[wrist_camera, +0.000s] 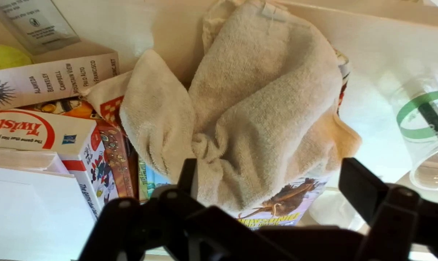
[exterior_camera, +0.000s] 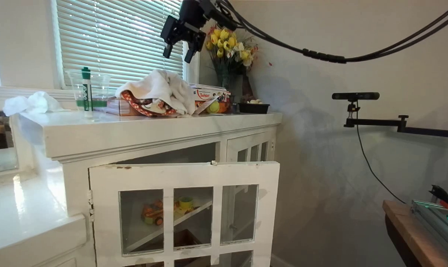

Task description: Use the towel to wipe the countertop.

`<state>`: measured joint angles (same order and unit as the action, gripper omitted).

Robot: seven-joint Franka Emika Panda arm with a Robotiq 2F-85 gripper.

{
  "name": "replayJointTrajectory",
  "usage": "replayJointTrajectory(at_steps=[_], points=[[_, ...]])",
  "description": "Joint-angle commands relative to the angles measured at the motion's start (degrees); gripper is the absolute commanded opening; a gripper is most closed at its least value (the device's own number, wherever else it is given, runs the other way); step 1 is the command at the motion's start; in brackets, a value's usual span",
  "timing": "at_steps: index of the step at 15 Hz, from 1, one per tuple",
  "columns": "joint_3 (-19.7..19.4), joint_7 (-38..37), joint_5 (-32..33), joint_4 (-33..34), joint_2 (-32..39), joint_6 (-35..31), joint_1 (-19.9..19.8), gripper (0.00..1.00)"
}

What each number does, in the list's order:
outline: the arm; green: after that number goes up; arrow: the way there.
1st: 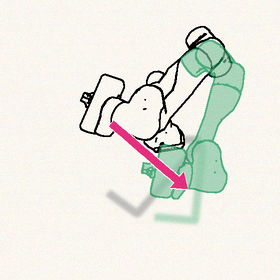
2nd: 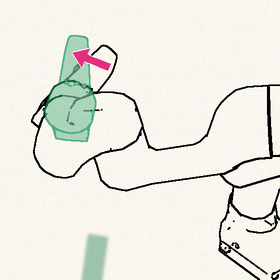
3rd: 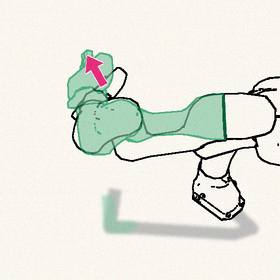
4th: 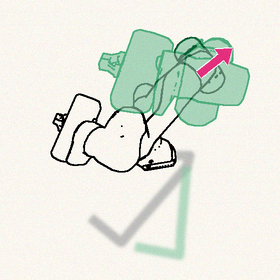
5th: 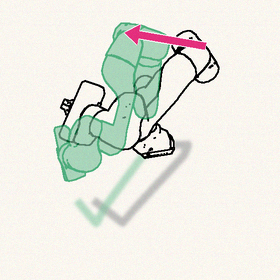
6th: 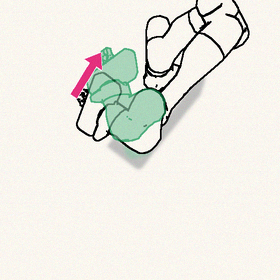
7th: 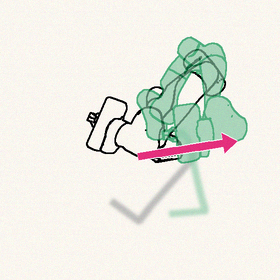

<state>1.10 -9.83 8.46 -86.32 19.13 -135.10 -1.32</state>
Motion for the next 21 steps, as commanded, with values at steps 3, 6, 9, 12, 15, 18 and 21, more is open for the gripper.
replayJointTrajectory(at_steps=[3,6,9,12,15,18,21], points=[[-0.45,2.05,-3.33,17.21,12.34,3.6,1.53,1.0],[-0.86,2.45,-3.17,21.9,16.31,4.5,1.95,1.0],[-1.94,1.27,-2.59,25.74,19.64,6.28,2.28,1.0],[-2.87,0.9,-2.45,29.03,22.42,8.39,2.2,1.0],[-3.4,0.87,-2.65,31.01,24.41,11.13,1.99,1.0],[-3.68,0.56,-2.77,32.3,25.87,13.51,1.92,1.0],[-3.8,0.53,-2.76,33.39,26.82,14.77,1.86,0.74]])
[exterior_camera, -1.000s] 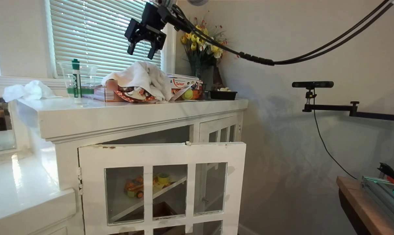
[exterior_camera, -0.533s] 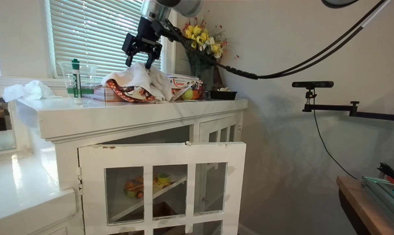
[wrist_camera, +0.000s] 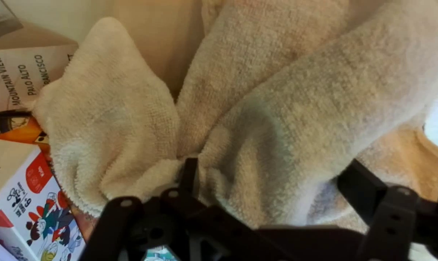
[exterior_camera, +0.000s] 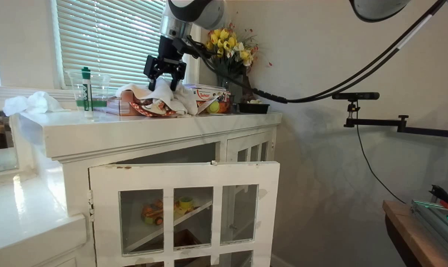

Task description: Use the towel to wipe the countertop.

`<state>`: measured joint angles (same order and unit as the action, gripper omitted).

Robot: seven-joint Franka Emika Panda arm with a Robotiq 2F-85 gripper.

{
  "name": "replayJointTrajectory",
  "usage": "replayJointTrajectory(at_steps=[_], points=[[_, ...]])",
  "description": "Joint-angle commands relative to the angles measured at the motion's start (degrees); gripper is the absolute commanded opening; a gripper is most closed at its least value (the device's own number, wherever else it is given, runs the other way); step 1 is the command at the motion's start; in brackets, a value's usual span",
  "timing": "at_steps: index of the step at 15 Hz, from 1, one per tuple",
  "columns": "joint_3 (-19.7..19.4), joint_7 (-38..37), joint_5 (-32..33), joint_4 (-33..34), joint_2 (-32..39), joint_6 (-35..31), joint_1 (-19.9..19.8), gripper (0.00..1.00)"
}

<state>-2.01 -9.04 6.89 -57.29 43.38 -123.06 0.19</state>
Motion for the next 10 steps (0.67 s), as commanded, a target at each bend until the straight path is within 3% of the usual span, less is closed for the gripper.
replayJointTrajectory(at_steps=[1,10], points=[[0.03,-0.59,-0.54,4.45,2.71,2.69,-0.07,0.68],[-0.06,-0.99,-0.43,5.09,2.85,2.11,-0.2,0.01]])
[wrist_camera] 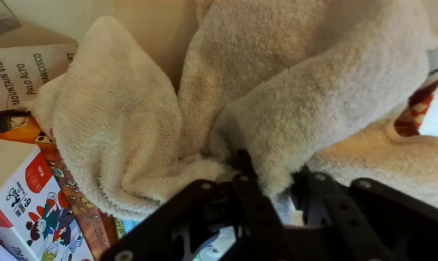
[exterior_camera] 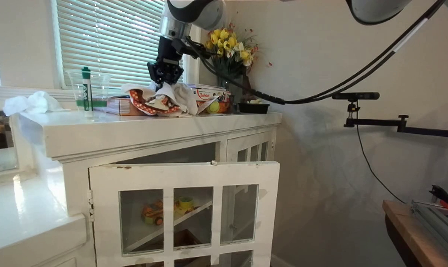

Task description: Use the towel to wipe the countertop.

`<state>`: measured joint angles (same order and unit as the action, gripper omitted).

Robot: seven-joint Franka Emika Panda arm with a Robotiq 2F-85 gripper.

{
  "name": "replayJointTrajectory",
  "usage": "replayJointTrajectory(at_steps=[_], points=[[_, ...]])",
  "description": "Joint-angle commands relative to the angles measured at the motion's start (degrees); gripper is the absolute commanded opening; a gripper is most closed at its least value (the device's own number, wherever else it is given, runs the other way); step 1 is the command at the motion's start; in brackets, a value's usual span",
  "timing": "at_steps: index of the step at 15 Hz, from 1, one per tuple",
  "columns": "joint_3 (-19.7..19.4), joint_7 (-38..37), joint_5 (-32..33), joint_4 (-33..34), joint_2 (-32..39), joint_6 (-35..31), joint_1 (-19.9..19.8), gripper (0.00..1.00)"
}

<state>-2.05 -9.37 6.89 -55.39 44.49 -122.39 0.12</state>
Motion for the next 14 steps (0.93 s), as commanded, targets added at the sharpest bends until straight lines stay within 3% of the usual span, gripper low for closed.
replayJointTrajectory(at_steps=[1,10,14], points=[[-0.02,-0.67,-0.42,3.19,1.72,1.41,-0.14,0.01],[-0.02,0.39,0.75,0.54,-6.23,-1.66,0.85,0.03],[-1.21,-0.13,2.37,-3.45,-12.61,1.53,1.21,0.03]])
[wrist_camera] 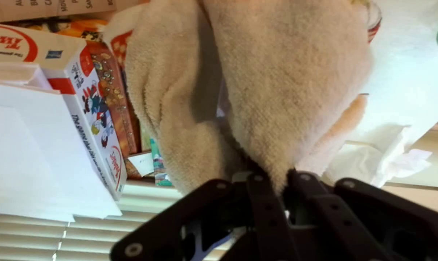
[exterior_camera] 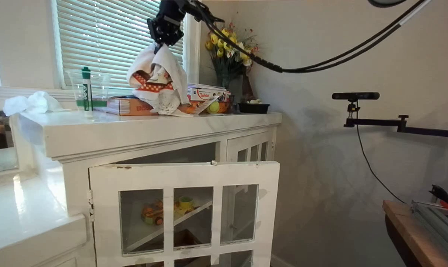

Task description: Use the towel to wipe the countertop.

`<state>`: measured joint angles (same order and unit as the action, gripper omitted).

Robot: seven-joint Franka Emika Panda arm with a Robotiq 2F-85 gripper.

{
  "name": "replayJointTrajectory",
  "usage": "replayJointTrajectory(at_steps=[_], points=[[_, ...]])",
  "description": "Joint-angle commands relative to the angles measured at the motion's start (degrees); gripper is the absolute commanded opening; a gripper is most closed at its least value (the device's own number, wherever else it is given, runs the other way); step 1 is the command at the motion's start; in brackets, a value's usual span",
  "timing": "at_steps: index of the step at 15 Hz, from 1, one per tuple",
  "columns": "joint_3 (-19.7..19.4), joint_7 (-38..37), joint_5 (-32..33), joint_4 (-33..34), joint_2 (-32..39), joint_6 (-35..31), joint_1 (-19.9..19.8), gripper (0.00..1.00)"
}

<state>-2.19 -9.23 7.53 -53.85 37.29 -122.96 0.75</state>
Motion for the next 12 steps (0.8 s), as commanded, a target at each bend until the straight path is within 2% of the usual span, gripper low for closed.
replayJointTrajectory(at_steps=[1,7,12], points=[[-1.54,-0.52,2.2,-6.49,-7.13,3.78,0.6,0.03],[-3.26,-1.09,3.21,-16.24,-15.07,12.79,1.05,0.03],[-1.29,-0.85,-0.01,-23.73,-16.54,11.29,0.81,0.03]])
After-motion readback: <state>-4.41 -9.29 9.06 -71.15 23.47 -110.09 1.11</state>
